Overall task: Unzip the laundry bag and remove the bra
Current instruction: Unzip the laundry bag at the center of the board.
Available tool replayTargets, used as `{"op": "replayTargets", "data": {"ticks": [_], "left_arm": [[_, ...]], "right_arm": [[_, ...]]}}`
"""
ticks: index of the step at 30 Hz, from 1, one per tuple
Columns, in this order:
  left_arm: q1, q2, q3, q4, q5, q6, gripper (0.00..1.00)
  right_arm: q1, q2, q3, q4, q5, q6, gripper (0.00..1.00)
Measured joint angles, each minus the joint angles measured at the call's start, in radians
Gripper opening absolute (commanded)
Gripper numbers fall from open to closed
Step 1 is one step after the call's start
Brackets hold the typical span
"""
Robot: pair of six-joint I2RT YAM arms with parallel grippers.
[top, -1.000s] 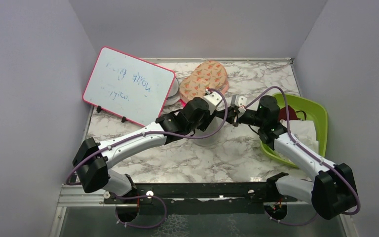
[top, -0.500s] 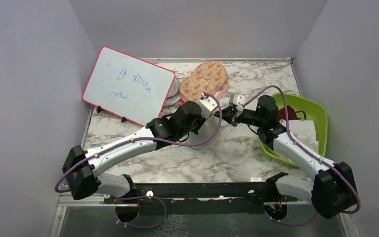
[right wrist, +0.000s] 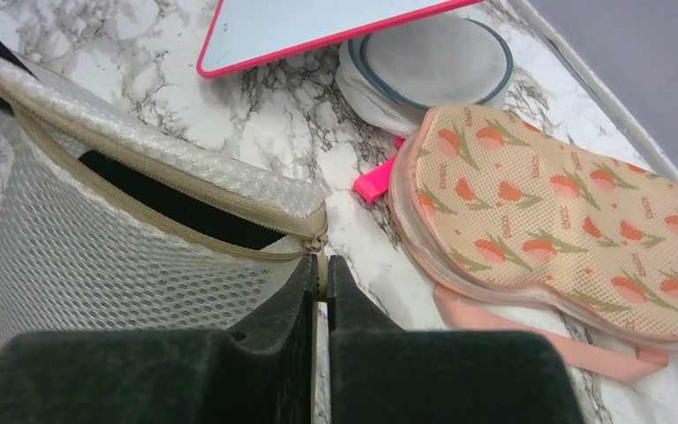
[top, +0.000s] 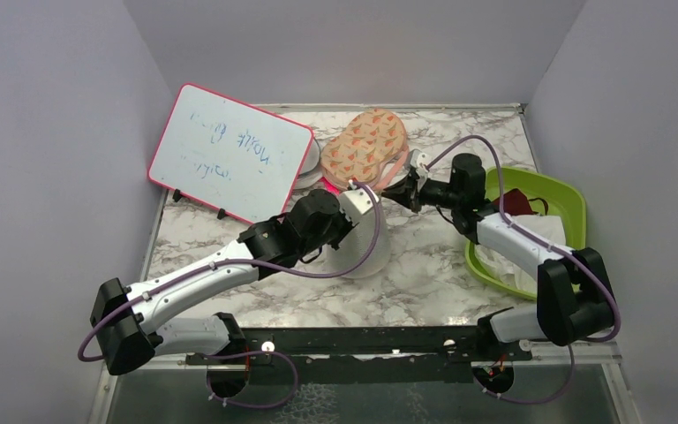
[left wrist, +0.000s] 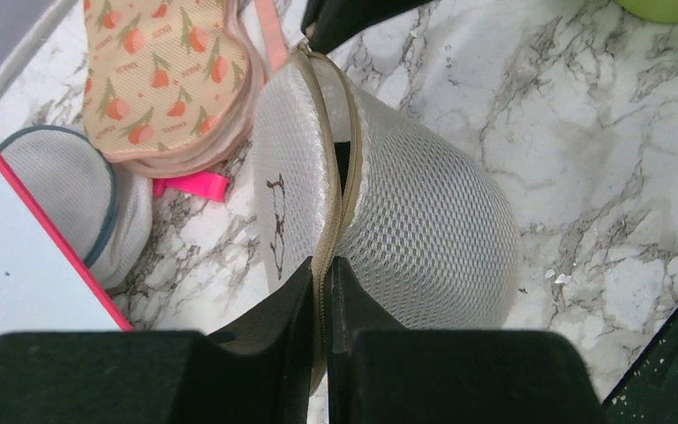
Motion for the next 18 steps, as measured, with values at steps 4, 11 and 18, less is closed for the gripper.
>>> {"op": "replayTargets", "data": {"ticks": [4, 11, 18], "left_arm": [[0.001, 0.0, -0.031, -0.001, 0.021, -0.03, 0.14], [0.0, 0.021, -0.015, -0.02, 0.025, -0.09, 0.48], [0.0, 0.099, 0.089, -0.043, 0.013, -0.128, 0.6]], "right_arm": [[-0.005, 0.004, 0.009, 0.005, -0.043, -0.002, 0.01], [0.01, -0.032, 0.009, 0.008, -0.08, 0.0, 0.01], [0.025, -0.104, -0.011, 0.009, -0.095, 0.007, 0.01]]}}
